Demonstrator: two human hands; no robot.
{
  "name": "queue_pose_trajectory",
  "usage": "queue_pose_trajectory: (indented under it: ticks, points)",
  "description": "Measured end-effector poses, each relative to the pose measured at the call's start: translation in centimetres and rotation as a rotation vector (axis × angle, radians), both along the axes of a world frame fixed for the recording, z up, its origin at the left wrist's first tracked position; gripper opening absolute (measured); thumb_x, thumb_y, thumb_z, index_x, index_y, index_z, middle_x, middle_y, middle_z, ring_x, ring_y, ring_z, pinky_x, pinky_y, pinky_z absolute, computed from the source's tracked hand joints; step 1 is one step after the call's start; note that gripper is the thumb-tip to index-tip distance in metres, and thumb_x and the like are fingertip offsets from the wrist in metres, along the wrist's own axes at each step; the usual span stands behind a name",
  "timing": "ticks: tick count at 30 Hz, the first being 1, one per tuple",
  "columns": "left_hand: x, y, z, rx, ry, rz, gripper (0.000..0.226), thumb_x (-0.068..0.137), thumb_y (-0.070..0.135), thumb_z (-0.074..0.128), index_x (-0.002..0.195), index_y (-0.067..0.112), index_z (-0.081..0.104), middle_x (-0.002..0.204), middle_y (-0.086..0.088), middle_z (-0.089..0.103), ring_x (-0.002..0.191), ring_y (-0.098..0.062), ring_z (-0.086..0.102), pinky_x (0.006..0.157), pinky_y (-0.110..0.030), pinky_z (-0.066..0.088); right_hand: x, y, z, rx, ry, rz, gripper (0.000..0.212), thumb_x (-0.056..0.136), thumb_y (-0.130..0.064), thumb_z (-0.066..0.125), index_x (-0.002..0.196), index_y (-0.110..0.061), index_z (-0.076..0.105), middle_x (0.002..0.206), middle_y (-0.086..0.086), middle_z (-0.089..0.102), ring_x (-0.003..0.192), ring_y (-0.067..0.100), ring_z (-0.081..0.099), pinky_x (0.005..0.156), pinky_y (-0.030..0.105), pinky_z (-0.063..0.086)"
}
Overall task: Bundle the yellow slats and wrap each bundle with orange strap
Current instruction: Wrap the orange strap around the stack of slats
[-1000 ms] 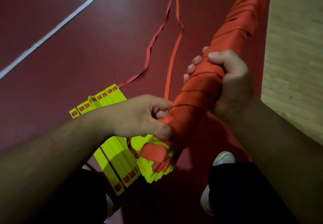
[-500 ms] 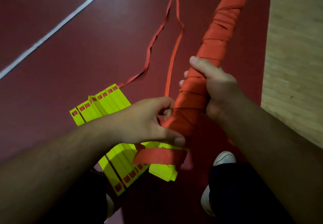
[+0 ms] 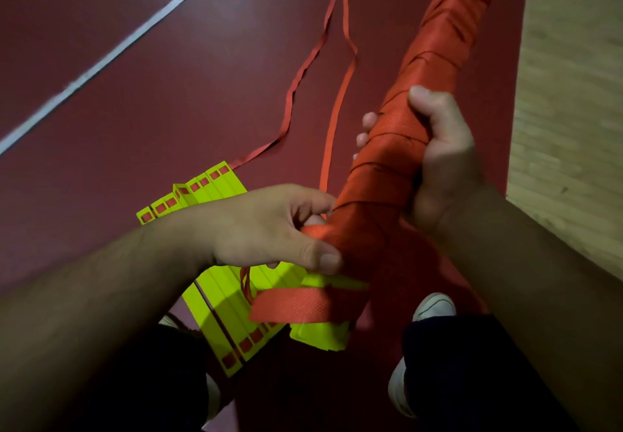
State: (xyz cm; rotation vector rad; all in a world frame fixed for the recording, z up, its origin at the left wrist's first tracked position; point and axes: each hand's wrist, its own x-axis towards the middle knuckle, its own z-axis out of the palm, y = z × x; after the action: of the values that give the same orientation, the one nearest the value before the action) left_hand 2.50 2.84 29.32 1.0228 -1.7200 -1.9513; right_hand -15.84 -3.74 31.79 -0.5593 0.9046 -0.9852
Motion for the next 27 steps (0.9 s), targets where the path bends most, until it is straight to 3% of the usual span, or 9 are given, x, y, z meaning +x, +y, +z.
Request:
queue_pose_trajectory:
  ticks: [2, 7, 10, 13, 17, 21, 23, 25, 27]
  points:
    - [-0.3, 0.0, 0.1, -0.007, -0.055, -0.014, 0.042, 0.067, 0.036, 0.079, 0.092, 0.009, 0.059, 0.071, -0.029, 0.05, 0.065, -0.025, 0.044, 0.05, -0.051, 0.04, 0.0, -0.4, 0.1, -0.018, 0.035, -0.037, 0.038, 0.073, -0.048, 0.066, 0.088, -0.014, 0.061, 0.075, 0.007, 0.059, 0.063, 0.019, 0.056, 0.061, 0.027, 0.051]
    - [-0.9, 0.2, 0.2, 0.018, -0.159, -0.043, 0.034, 0.06, 0.043, 0.074, 0.079, 0.022, 0.055, 0.061, 0.008, 0.047, 0.048, -0.004, 0.04, 0.044, -0.019, 0.033, 0.2, -0.6, -0.7, 0.035, 0.165, -0.111, 0.054, 0.058, -0.054, 0.084, 0.088, -0.011, 0.068, 0.079, 0.006, 0.066, 0.062, 0.019, 0.063, 0.062, 0.031, 0.054]
    - [-0.9, 0.2, 0.0, -0.008, -0.117, -0.063, 0.049, 0.064, 0.052, 0.073, 0.079, 0.01, 0.052, 0.059, 0.008, 0.045, 0.045, -0.001, 0.037, 0.041, -0.016, 0.034, 0.1, -0.2, -1.1, 0.13, 0.195, -0.134, 0.026, 0.082, -0.032, 0.074, 0.077, -0.01, 0.062, 0.067, 0.005, 0.061, 0.05, 0.015, 0.058, 0.052, 0.026, 0.053]
    - [-0.9, 0.3, 0.1, 0.051, 0.046, -0.026, 0.055, 0.061, 0.072, 0.076, 0.08, 0.023, 0.062, 0.058, 0.015, 0.053, 0.044, 0.002, 0.042, 0.042, -0.013, 0.036, 0.2, 0.0, -0.6, 0.143, 0.049, -0.152, 0.03, 0.094, -0.027, 0.053, 0.07, -0.009, 0.053, 0.059, 0.003, 0.053, 0.047, 0.013, 0.053, 0.048, 0.019, 0.049]
    - [-1.4, 0.5, 0.0, 0.158, 0.217, 0.035, 0.026, 0.071, 0.039, 0.083, 0.082, 0.021, 0.067, 0.075, 0.008, 0.067, 0.067, -0.006, 0.062, 0.064, -0.019, 0.051, 0.1, -0.3, -0.7, 0.152, -0.017, -0.155, 0.026, 0.092, -0.03, 0.052, 0.084, -0.005, 0.055, 0.071, 0.009, 0.058, 0.061, 0.021, 0.061, 0.059, 0.024, 0.053]
    - [-1.3, 0.4, 0.4, 0.007, -0.089, 0.164, 0.043, 0.064, 0.046, 0.076, 0.085, 0.011, 0.06, 0.074, -0.004, 0.061, 0.068, -0.015, 0.057, 0.064, -0.031, 0.046, 0.3, -0.5, -0.6, 0.149, 0.13, -0.153, 0.021, 0.091, -0.027, 0.054, 0.081, -0.008, 0.054, 0.07, 0.011, 0.061, 0.061, 0.021, 0.06, 0.059, 0.026, 0.054]
    - [-0.9, 0.1, 0.7, -0.088, -0.3, 0.24, 0.054, 0.056, 0.057, 0.076, 0.084, 0.013, 0.06, 0.07, -0.006, 0.061, 0.063, -0.015, 0.056, 0.061, -0.037, 0.047, 0.3, -0.6, -1.2, -0.008, 0.417, -0.191, 0.014, 0.089, -0.022, 0.053, 0.081, -0.012, 0.057, 0.056, 0.001, 0.059, 0.045, 0.013, 0.057, 0.048, 0.025, 0.048]
    - [-0.3, -0.4, 0.9, -0.13, -0.42, 0.259, 0.061, 0.056, 0.062, 0.075, 0.085, 0.01, 0.061, 0.068, -0.007, 0.061, 0.059, -0.015, 0.054, 0.057, -0.037, 0.045, -0.3, -0.8, -2.6, -0.277, 0.912, -0.128, 0.046, 0.078, -0.02, 0.054, 0.123, -0.02, 0.058, 0.096, 0.007, 0.069, 0.084, 0.019, 0.068, 0.078, 0.04, 0.054]
    - [0.6, -0.7, 1.2, -0.141, -0.487, 0.245, 0.067, 0.055, 0.069, 0.072, 0.085, 0.01, 0.06, 0.065, -0.004, 0.057, 0.055, -0.015, 0.049, 0.055, -0.035, 0.039, -1.1, -0.5, -3.7, -0.602, 1.255, 0.046, 0.084, 0.07, -0.01, 0.058, 0.149, -0.032, 0.035, 0.137, 0.011, 0.05, 0.122, 0.027, 0.051, 0.106, 0.032, 0.038]
